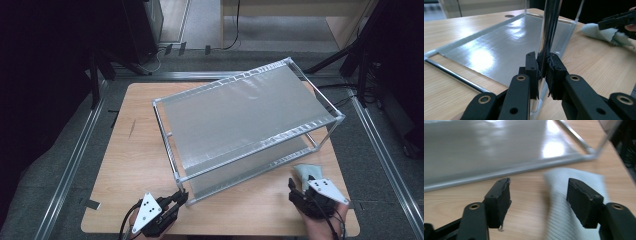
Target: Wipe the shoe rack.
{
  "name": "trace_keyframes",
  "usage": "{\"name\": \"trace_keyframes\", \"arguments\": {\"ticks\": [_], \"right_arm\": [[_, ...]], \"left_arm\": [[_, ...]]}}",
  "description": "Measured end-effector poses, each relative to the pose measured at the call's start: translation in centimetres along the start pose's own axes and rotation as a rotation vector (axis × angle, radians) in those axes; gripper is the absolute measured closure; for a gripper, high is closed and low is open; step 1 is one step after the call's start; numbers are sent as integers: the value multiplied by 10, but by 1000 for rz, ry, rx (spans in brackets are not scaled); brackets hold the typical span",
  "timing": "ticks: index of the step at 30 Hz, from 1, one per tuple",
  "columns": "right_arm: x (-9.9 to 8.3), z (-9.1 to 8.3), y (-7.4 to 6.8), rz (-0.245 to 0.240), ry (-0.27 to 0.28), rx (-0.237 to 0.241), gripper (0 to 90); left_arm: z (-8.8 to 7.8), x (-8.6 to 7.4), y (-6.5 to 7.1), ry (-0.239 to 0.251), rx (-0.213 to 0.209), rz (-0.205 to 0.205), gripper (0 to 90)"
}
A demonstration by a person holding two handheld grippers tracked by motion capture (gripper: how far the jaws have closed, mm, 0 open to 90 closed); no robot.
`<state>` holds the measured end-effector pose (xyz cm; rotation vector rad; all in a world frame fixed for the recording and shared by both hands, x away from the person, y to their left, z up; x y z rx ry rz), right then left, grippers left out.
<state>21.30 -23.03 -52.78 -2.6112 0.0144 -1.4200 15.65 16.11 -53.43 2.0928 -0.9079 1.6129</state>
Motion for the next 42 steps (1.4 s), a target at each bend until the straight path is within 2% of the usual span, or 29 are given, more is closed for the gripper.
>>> {"name": "trace_keyframes", "arguments": {"ticks": [2, 4, 6, 9, 13, 15, 18, 21, 23, 24, 28, 32, 35, 38, 42], "right_arm": [[-2, -1, -20, -27, -1, 40, 325], [-5, -1, -39, -66, -12, 100, 318], [-8, -4, -58, -75, -17, 158, 313], [-16, -8, -89, -94, -27, 252, 267], [-25, -12, -125, -121, -33, 337, 211], [-29, -14, -145, -123, -35, 395, 213], [-33, -16, -169, -147, -23, 444, 230], [-34, -19, -189, -146, -8, 517, 306], [-33, -18, -198, -124, -9, 571, 397], [-33, -17, -204, -130, -1, 590, 455], [-34, -15, -215, -172, 13, 613, 612], [-32, -12, -215, -165, 20, 610, 772], [-32, -9, -214, -170, 13, 629, 806], [-31, -10, -213, -209, 16, 628, 816], [-29, -10, -208, -210, 11, 635, 815]], "left_arm": [[8, 3, 5, 2, -17, -1, 814], [16, 7, 10, 4, -30, 4, 812], [21, 9, 12, 5, -52, -3, 800], [19, 9, 13, 9, -92, 2, 664], [6, 8, 5, 32, -75, -3, 541], [-4, 6, 0, 38, -61, -11, 507], [-16, 2, -10, 53, -31, -37, 500], [-23, -1, -20, 57, -14, -57, 501], [-26, -3, -27, 52, 5, -76, 502], [-26, -3, -28, 49, 12, -82, 503], [-25, -2, -37, 34, 38, -103, 503], [-19, -1, -46, 30, 58, -120, 500], [-11, 0, -54, 19, 74, -124, 500], [-1, 1, -66, 14, 99, -146, 500], [19, 6, -84, 15, 136, -175, 501]]}}
Point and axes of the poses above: each handheld gripper's, and its own axes: z roughly forward along the jaws, x roughly out of its top, y roughly to its right, the point moved 2 cm from there along z, roughly forward along the jaws, and after that the axes turned 11 degrees about z, right-handed, at the moved point
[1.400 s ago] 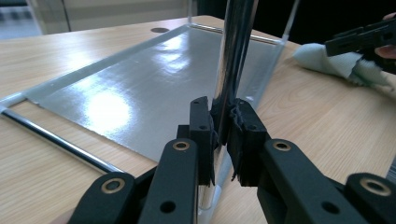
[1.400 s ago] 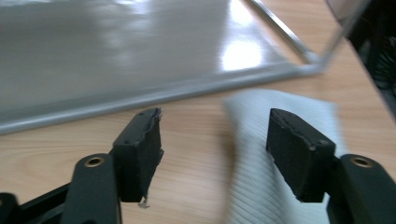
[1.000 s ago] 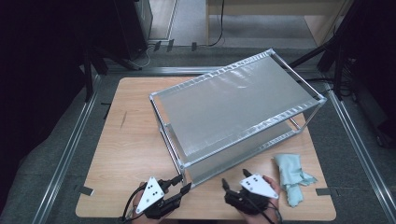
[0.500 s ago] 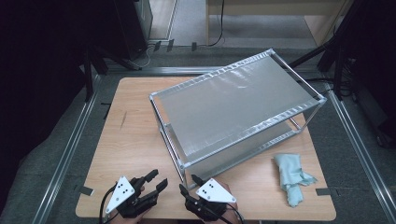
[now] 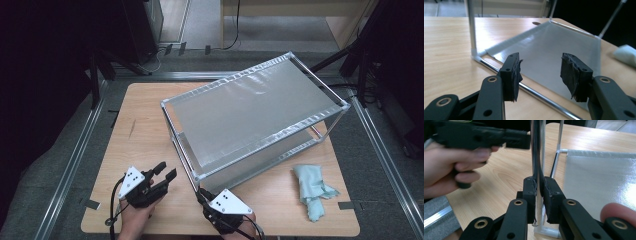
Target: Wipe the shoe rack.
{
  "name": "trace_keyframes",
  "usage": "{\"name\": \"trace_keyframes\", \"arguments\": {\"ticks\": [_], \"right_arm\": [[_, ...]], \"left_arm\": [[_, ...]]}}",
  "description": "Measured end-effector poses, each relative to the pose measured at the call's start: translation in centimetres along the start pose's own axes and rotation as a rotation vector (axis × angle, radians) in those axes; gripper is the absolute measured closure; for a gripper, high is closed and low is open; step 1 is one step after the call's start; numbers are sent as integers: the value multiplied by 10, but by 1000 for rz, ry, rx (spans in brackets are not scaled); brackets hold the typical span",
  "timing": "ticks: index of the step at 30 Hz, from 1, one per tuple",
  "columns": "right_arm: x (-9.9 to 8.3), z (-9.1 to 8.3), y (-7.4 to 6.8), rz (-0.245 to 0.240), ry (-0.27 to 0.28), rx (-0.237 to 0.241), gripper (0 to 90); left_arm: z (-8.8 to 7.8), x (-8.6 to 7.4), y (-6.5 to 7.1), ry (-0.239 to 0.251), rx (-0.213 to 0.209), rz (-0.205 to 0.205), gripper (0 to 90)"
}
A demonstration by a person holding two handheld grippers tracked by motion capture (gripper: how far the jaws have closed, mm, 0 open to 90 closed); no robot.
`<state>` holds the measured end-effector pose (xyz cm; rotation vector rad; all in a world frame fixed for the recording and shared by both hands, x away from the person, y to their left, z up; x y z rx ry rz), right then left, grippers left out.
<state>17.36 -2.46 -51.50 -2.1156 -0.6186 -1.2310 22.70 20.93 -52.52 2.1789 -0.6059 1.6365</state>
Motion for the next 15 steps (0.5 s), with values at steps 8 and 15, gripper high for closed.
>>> {"name": "trace_keyframes", "arguments": {"ticks": [8, 15], "right_arm": [[0, -11, 13, 9, -7, 13, 814], [-2, -20, 17, -4, -23, 35, 815]], "left_arm": [[45, 13, -24, -30, 163, -6, 512], [75, 22, -42, -85, 245, 3, 568]]}}
Point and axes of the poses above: each handheld gripper's, and its own axes: z roughly forward along the jaws, x roughly out of its top, y roughly to its right, the point moved 2 cm from there along z, roughly forward along the jaws, and after that the axes turned 11 degrees about z, right-handed, at the moved point
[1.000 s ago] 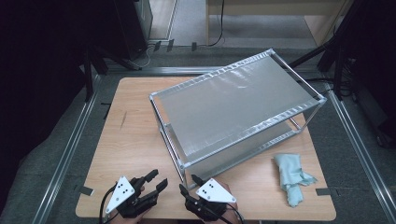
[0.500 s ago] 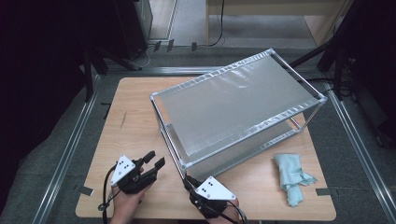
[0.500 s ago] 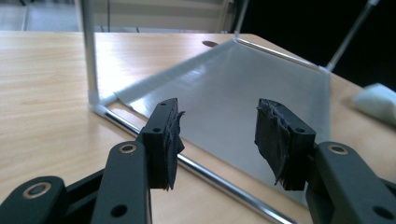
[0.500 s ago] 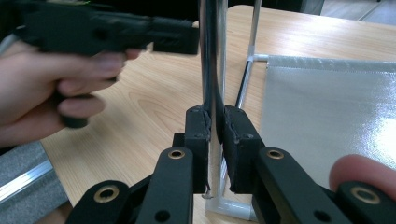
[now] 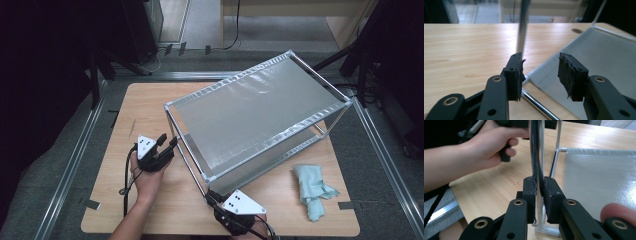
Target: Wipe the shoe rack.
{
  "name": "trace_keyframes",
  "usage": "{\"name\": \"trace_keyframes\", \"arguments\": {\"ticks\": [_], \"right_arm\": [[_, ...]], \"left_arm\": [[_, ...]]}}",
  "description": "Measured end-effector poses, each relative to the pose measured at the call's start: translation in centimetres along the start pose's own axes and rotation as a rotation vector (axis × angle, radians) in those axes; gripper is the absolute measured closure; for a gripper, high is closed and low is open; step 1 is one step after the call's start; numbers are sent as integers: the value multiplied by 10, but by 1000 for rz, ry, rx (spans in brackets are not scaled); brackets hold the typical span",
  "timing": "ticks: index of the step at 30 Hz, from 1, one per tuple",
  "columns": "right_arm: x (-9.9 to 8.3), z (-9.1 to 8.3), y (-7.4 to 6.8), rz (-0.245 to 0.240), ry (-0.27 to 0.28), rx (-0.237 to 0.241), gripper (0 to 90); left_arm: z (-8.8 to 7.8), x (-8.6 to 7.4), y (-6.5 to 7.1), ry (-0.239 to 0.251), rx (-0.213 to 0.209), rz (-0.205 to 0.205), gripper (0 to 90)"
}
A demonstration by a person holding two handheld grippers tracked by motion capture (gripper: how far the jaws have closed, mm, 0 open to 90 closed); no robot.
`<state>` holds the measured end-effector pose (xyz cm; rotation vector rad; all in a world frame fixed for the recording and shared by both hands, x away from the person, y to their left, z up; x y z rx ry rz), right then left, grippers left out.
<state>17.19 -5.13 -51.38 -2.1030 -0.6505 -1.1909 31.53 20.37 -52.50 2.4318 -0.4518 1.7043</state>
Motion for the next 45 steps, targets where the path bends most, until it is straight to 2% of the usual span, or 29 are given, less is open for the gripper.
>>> {"name": "trace_keyframes", "arguments": {"ticks": [3, 4, 7, 11, 14, 19, 24, 30, 38, 41, 45], "right_arm": [[0, -2, 1, -5, -7, 12, 815], [0, -3, 1, -5, -12, 15, 815], [-1, -6, 2, -9, -26, 29, 816], [-1, -8, 2, -17, -28, 28, 819], [-2, -11, 4, -37, -28, 18, 821], [-2, -18, 10, -34, -26, 6, 822], [0, -29, 31, 1, -5, -74, 823], [4, -39, 54, 58, 16, -158, 823], [9, -48, 80, 116, 33, -262, 822], [11, -49, 87, 121, 37, -295, 823], [15, -50, 97, 134, 39, -350, 823]], "left_arm": [[12, 4, -6, -27, 62, 9, 634], [15, 5, -8, -33, 67, 6, 649], [22, 8, -11, -41, 50, 35, 685], [22, 9, -7, -41, 33, 88, 812], [17, 7, -7, -45, 28, 111, 822], [3, 0, -10, -32, 30, 110, 825], [-20, -10, -13, -33, 18, 109, 825], [-49, -22, -8, -23, -17, 121, 826], [-90, -37, 13, -7, -97, 126, 825], [-103, -43, 23, 2, -125, 133, 825], [-120, -51, 38, 32, -189, 147, 823]]}}
Point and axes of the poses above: each handheld gripper's, and its own axes: z roughly forward along the jaws, x roughly out of its top, y roughly to its right, the point moved 2 cm from there along z, roughly forward along the jaws, and after that the axes turned 11 degrees about z, right-handed, at the moved point
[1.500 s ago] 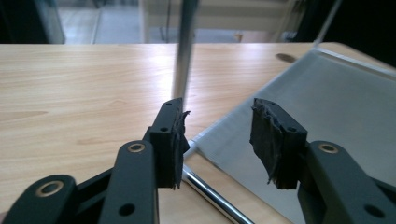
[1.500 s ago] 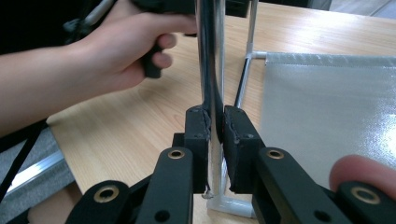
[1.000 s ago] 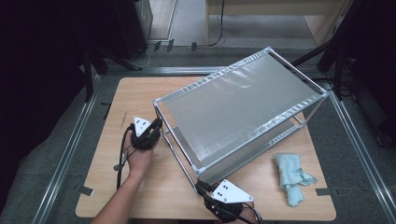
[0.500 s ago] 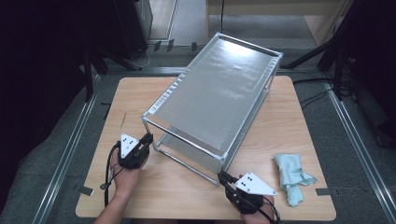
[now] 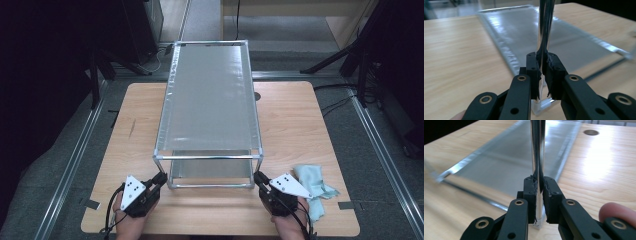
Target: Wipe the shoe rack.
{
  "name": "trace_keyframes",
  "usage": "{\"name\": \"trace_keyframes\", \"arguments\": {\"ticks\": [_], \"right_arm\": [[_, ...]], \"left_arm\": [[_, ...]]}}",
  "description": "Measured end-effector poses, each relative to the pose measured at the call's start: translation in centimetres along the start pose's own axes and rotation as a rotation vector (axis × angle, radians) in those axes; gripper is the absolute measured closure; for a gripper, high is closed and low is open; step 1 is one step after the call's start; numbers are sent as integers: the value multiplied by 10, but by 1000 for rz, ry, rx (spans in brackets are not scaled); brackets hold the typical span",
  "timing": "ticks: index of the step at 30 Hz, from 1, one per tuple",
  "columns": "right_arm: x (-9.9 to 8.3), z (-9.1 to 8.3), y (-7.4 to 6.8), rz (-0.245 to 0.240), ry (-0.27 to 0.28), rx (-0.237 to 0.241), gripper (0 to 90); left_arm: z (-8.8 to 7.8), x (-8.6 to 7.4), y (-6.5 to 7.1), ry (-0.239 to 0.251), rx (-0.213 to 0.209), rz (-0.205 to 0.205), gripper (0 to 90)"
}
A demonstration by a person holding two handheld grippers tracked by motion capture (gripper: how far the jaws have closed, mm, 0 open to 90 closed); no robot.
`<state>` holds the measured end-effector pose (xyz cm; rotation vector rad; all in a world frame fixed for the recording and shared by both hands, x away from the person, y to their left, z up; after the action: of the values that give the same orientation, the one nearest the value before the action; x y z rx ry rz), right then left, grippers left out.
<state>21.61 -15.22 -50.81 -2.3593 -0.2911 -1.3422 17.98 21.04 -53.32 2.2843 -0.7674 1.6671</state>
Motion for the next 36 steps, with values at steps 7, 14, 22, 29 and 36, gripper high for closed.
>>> {"name": "trace_keyframes", "arguments": {"ticks": [7, 14, 22, 29, 36], "right_arm": [[7, 4, 18, 11, 18, -89, 822], [9, 5, 36, 45, 50, -156, 768], [21, -39, 65, 75, 137, -111, 497], [5, -56, 122, 126, 11, -339, 422], [-17, -34, 145, 188, -148, -364, 390]], "left_arm": [[-8, -3, 30, 56, -142, 34, 819], [-4, -2, 51, 92, -261, 79, 817], [-1, 2, 53, 86, -267, 69, 817], [2, 4, 57, 83, -290, 77, 817], [8, 9, 61, 84, -332, 101, 813]]}}
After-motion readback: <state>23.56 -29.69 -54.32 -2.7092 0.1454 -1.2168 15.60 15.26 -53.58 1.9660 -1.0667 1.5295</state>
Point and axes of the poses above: each handheld gripper's, and its own axes: z roughly forward along the jaws, x roughly out of its top, y roughly to its right, the point moved 2 cm from there along z, roughly forward along the jaws, and after that the axes turned 11 degrees about z, right-handed, at the moved point
